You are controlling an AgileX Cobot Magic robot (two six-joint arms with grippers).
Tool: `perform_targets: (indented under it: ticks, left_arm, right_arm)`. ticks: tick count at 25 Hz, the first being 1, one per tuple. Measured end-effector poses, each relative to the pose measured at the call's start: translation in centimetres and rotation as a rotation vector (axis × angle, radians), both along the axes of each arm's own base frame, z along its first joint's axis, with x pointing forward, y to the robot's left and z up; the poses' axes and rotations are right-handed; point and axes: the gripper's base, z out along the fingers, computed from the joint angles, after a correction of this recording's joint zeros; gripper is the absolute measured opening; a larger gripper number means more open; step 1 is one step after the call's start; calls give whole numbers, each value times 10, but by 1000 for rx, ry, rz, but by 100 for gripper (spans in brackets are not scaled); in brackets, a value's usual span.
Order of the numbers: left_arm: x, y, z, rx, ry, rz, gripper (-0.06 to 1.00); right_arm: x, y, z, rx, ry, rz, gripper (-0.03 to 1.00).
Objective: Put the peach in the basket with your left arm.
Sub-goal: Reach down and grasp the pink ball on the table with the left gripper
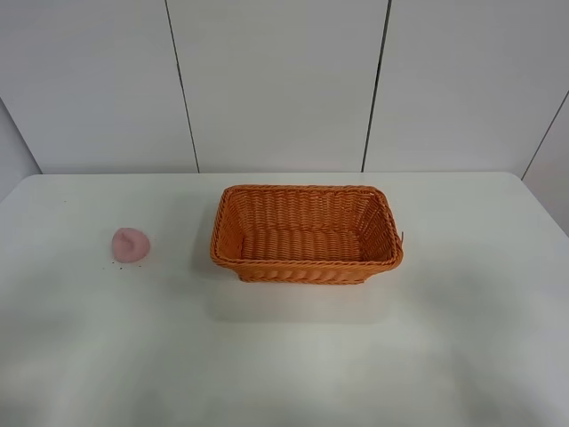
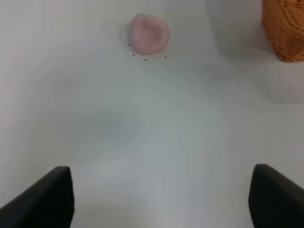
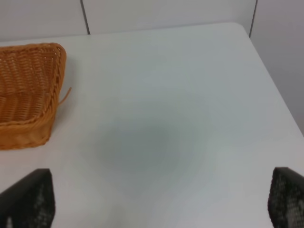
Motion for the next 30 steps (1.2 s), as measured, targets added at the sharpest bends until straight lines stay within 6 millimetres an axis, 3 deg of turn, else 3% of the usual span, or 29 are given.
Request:
perform_targets:
  ticks: [12,17,22,26,30]
  left_arm:
    - [0,0,1,0,-6,0,85]
    - [10,-1,26,1,29,0,85]
    - [55,-3,64,9,170,0,85]
    - [111,-6,80,15,290,2,85]
    - [176,-9,81,21,402,3,85]
  right_arm:
    - [0,0,0,0,0,0,69]
    - [0,0,0,0,0,0,69]
    - [0,0,0,0,0,0,69]
    - [0,0,0,0,0,0,69]
    - [0,0,0,0,0,0,69]
